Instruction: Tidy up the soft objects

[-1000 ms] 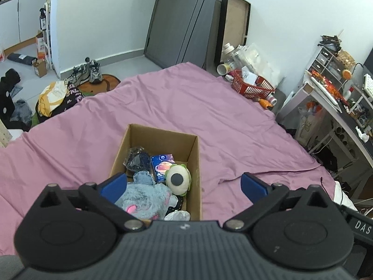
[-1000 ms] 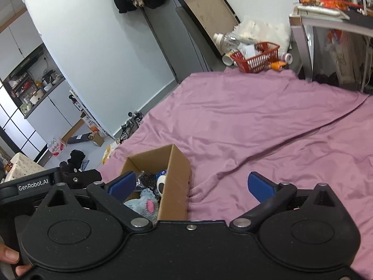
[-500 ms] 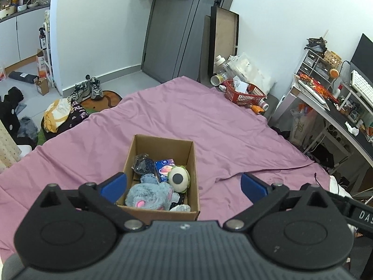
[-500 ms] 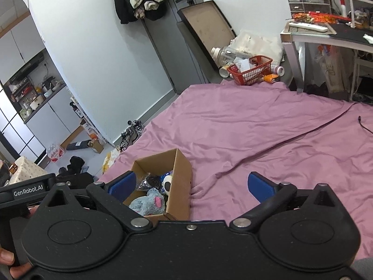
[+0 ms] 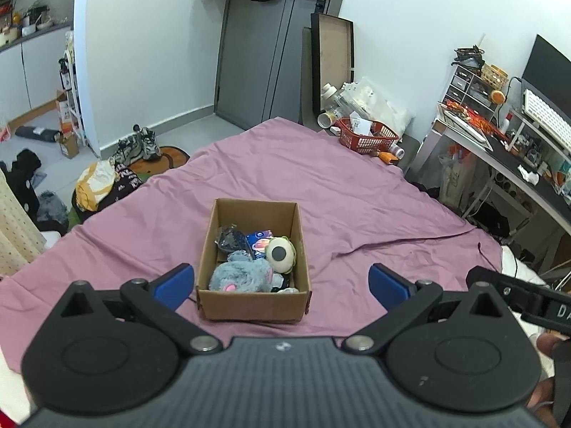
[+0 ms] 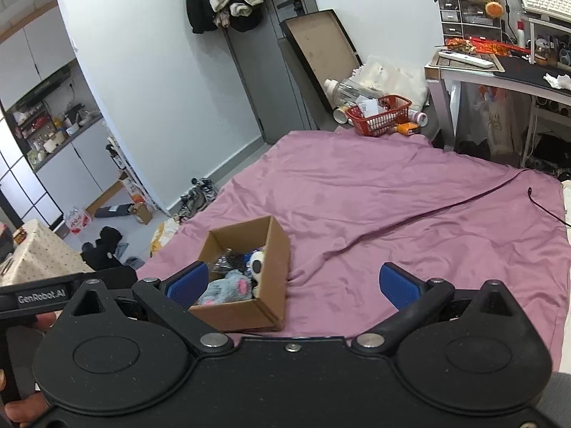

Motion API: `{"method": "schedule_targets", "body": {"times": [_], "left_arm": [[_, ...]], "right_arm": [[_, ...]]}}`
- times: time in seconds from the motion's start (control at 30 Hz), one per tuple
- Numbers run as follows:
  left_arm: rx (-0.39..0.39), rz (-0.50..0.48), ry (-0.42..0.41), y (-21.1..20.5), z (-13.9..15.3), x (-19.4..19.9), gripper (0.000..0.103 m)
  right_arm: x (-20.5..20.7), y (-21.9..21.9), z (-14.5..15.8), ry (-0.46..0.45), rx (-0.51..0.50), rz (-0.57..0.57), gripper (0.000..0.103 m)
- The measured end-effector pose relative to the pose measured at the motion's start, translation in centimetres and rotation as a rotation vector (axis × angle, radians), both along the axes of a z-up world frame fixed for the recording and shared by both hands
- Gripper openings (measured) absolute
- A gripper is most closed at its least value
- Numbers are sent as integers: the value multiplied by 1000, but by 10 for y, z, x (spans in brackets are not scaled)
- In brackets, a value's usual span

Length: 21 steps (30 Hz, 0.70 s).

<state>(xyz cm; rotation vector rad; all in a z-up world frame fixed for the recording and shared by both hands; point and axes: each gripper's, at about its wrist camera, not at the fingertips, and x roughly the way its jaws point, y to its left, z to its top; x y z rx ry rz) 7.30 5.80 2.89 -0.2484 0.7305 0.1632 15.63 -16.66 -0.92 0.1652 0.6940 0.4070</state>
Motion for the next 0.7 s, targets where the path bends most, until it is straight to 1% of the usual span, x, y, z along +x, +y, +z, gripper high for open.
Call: {"method": "schedule_targets", "body": {"times": [0.07,0.2,0.5,0.7], "left_arm": [[20,-6,3,-2,1,-6,103],[33,-10,7,-1,2,-19,103],[62,9,23,9,-4,-45,103],[84,22,26,15,-7,-60,103]], "right_arm": [[-7,3,2,-9,-27,0,103],[-21,11,3,-15,-86,24,103],[-48,21,6,-21,-109,59,103],[-66,21,5,-39,-90,56,103]]}}
